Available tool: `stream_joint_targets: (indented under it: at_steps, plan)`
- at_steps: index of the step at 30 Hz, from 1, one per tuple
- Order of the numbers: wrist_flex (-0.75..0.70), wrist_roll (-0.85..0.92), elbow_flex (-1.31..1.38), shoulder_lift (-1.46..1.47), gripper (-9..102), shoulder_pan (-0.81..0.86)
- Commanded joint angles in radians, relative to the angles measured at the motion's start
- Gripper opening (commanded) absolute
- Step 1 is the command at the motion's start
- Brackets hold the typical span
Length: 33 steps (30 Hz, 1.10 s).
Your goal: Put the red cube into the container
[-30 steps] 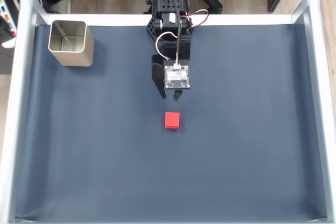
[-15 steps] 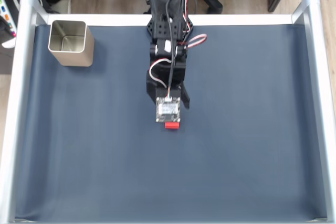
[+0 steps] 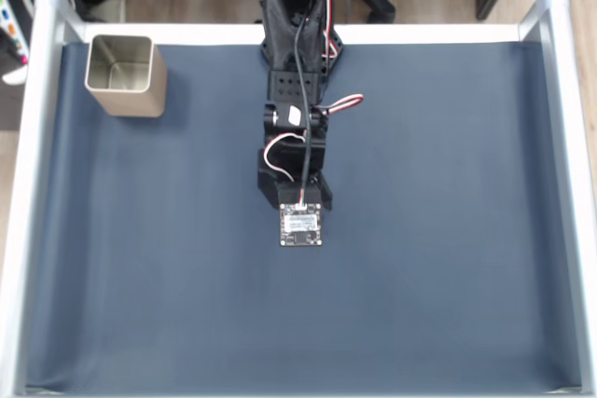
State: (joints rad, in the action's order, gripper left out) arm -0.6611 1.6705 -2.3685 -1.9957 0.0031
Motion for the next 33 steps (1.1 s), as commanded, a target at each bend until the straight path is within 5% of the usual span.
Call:
stream_joint_targets:
  at_steps: [1,33]
  plan:
    - [0.029,0.002,0.052,0.011,33,-0.020]
    - [0.189,-0.069,-0.005,0.127,28,-0.043]
